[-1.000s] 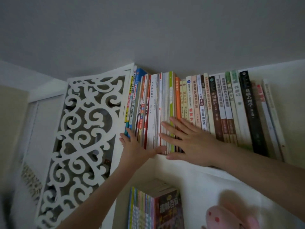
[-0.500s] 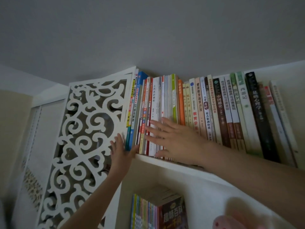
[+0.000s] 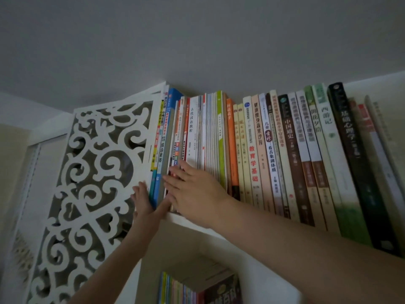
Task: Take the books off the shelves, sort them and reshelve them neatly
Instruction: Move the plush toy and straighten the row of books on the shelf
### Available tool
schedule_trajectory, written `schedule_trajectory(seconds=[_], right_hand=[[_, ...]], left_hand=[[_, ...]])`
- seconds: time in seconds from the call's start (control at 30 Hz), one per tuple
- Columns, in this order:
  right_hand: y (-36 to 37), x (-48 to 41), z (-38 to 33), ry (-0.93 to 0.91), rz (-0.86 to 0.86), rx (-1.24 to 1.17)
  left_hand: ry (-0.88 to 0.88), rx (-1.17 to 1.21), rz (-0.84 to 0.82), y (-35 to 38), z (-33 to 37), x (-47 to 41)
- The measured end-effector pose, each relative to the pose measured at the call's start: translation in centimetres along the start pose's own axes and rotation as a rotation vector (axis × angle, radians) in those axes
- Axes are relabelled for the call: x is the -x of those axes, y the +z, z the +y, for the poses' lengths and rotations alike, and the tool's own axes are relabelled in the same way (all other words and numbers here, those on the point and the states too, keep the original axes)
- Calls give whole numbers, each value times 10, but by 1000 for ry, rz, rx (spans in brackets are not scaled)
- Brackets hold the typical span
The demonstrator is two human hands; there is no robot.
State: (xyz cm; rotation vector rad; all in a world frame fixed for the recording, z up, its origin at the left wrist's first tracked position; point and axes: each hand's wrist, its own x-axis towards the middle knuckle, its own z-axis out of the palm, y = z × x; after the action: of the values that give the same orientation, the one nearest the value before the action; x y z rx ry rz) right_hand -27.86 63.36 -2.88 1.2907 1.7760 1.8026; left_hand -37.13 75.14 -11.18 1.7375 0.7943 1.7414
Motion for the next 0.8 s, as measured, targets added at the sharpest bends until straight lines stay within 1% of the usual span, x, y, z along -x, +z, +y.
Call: schedule_trajectory(seconds=[0.1, 0.2, 0.33, 0.4, 0.43, 0.47, 0.5, 0.53, 0.57, 0.63, 0.67, 0.73, 0.8], right_hand=[[2, -1, -4, 19, -31, 33], [1, -2, -4, 34, -32, -24], [2, 4, -4, 62, -7, -84], [-1, 17, 4, 73, 33, -129], [-3, 27, 12, 99, 53, -177], [-4, 40, 20, 113, 76, -202], [-6, 53, 29, 113, 95, -186], [-8, 69, 37, 116, 104, -143], [-11, 85, 44, 142, 102, -118], [-16, 119, 57, 219, 100, -114], [-17, 136, 63, 256, 100, -108], [-19, 167, 73, 343, 81, -106], [-17, 189, 80, 391, 30, -100]], left_hand=[[-52, -84, 15, -4, 6, 0], [-68, -148, 16, -5, 13, 4], [-139, -103, -25, -7, 24, 9], [-141, -60, 1, -9, 28, 18], [-77, -72, 36, -9, 29, 24], [42, -110, 76, -8, 30, 33], [189, -158, 81, -6, 35, 43], [342, -202, 34, -3, 42, 54], [481, -247, -51, 1, 52, 62], [670, -304, -205, 17, 69, 70], [699, -297, -258, 25, 76, 71], [663, -287, -319, 35, 83, 67], [666, -396, -308, 42, 82, 64]])
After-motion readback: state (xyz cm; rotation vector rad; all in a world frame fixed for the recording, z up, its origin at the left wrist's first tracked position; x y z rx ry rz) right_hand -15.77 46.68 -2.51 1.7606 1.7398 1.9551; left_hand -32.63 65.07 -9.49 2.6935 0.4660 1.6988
